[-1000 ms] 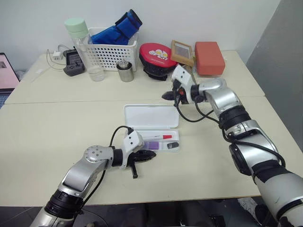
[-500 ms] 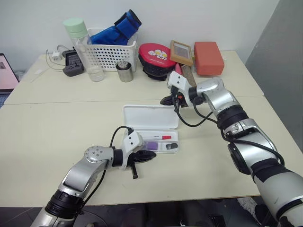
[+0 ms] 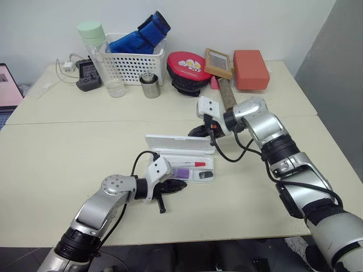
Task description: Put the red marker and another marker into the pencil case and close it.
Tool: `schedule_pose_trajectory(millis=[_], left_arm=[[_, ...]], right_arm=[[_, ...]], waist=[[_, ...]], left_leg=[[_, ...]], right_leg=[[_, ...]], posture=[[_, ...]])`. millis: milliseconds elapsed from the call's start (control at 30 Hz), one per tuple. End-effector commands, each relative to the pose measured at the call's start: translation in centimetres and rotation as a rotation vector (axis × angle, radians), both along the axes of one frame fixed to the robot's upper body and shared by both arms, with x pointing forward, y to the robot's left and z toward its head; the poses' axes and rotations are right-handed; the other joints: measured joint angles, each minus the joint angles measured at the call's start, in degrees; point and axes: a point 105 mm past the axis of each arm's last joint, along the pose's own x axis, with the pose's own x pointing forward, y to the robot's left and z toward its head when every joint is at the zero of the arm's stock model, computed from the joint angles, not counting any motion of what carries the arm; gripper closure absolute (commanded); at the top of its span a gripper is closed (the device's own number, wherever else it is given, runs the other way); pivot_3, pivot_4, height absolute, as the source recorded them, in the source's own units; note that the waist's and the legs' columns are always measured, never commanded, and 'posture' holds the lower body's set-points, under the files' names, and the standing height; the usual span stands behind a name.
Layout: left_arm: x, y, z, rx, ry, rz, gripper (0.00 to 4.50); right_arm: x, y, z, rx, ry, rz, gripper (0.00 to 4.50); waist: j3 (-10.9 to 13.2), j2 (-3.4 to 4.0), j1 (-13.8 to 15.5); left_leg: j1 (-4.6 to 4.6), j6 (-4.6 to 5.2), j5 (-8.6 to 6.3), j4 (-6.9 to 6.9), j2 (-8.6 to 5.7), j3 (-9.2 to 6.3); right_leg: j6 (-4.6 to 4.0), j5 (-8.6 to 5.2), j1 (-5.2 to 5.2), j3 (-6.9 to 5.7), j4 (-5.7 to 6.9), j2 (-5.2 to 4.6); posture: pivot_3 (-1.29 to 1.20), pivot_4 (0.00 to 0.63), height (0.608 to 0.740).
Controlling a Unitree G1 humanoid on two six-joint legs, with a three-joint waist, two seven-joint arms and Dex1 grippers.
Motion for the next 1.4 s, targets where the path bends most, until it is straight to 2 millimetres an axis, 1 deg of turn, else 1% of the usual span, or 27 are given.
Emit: schedule_pose_trajectory(millis=[33,233,500,767,967,1100,1400], left_arm=[[-0.1,-0.4,0.8,-0.013,-0.038,-0.009,4.46],[-0.4,-0.6,0.9,-0.009,-0.048,-0.020,4.46],[-1.3,-1.0,0.8,-0.006,-0.037,-0.042,4.46],[-1.5,-1.0,0.9,-0.024,-0.032,-0.008,4.46],[-1.2,-0.7,1.1,-0.051,-0.040,0.065,4.46],[-1.4,-0.4,1.3,-0.077,-0.036,0.122,4.46],[-1.7,0.2,1.2,-0.073,-0.029,0.181,4.46]], right_arm=[[-1.2,0.7,0.2,0.004,-0.022,0.047,4.50],[-1.8,1.0,-1.0,-0.001,0.000,0.038,4.50],[-2.0,1.1,-1.2,0.005,0.007,0.031,4.50],[-1.8,1.2,-1.1,0.009,0.006,0.025,4.50],[-1.7,1.2,-1.1,0.009,0.005,0.025,4.50],[-1.7,1.2,-1.1,0.007,0.003,0.024,4.50],[-1.7,1.4,-1.3,0.002,0.008,0.032,4.50]], waist=[[0.00,0.00,0.00],[0.00,0.00,0.00],[0.00,0.00,0.01],[0.00,0.00,0.01],[0.00,0.00,0.00],[0.00,0.00,-0.01],[0.00,0.00,0.02]], left_leg=[[0.00,0.00,0.00,0.00,0.00,0.00],[0.00,0.00,0.00,0.00,0.00,-0.01],[0.00,0.00,0.00,0.00,0.00,-0.01],[0.00,0.00,0.00,0.00,0.00,-0.01],[0.00,0.00,0.00,0.00,0.00,-0.02],[0.00,0.00,0.00,0.00,0.01,-0.02],[0.00,0.00,0.00,0.00,0.00,-0.04]], right_leg=[[0.00,0.00,0.00,0.00,0.00,0.00],[0.00,0.00,0.00,0.00,-0.01,0.00],[0.00,0.00,0.01,0.00,-0.02,0.00],[0.00,0.00,0.01,0.00,-0.02,0.00],[0.00,0.00,0.01,0.00,-0.01,0.00],[0.00,0.00,0.01,0.00,-0.02,-0.01],[0.00,0.00,0.01,-0.02,-0.02,-0.01]], posture=[[0.00,0.150,0.740],[0.00,0.150,0.740],[0.00,0.150,0.740],[0.00,0.150,0.740],[0.00,0.150,0.740],[0.00,0.150,0.740],[0.00,0.150,0.740]])
